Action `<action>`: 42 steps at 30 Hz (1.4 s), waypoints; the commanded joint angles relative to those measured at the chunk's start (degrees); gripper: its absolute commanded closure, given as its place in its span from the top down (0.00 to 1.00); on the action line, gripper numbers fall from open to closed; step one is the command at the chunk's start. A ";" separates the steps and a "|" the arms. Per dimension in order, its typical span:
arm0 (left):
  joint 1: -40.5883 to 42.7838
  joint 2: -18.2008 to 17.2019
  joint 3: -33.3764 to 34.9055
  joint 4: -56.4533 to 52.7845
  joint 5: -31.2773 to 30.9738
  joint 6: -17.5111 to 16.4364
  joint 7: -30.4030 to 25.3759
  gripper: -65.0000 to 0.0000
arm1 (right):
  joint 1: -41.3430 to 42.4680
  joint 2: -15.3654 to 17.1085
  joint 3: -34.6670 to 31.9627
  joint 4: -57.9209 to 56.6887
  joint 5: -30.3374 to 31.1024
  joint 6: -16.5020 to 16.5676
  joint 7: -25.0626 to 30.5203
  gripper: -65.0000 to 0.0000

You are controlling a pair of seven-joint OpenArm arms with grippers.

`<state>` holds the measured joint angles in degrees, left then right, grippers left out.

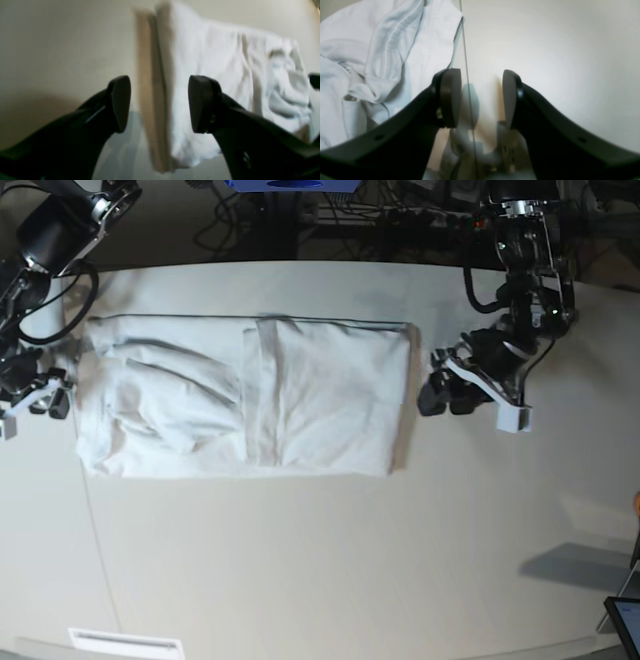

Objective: Fold the T-shirt properly
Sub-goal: 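Position both grippers at opposite edges of the folded shirt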

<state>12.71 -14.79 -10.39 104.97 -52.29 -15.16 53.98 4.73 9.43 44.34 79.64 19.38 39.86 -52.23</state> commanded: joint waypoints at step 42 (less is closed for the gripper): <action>-7.39 9.12 2.96 -6.81 37.66 -8.45 7.17 0.00 | 1.73 6.44 3.09 -15.68 24.98 0.14 -13.58 0.68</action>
<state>5.30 -5.58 -7.46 97.58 -14.02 -23.00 60.62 6.31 15.18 47.59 63.57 45.80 40.51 -63.64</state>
